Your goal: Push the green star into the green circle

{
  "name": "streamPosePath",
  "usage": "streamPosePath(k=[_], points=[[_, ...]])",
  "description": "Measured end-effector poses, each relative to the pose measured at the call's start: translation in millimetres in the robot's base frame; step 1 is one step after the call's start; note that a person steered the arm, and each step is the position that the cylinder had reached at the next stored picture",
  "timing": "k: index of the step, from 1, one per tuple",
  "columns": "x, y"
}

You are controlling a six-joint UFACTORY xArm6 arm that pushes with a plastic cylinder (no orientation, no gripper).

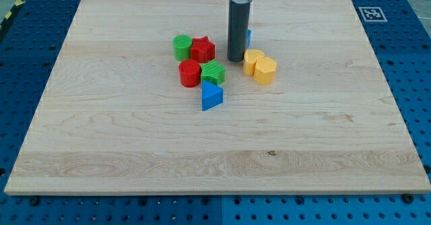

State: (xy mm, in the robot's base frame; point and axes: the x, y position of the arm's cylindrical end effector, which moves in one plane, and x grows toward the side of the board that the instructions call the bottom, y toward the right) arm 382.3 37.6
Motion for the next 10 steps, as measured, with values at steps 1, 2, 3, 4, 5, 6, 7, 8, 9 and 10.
streamPosePath(k=[1, 2, 3, 4, 5, 6, 7, 8, 9, 10], points=[[14.7, 19.2], [29.1, 43.4], [37.9, 60.7], [38.5, 57.0], [31.5, 29.2], [7.6, -3.3], [-5.8, -12.6], [-6.5, -18.9], [-6.5, -12.9], [-2.0, -4.3]])
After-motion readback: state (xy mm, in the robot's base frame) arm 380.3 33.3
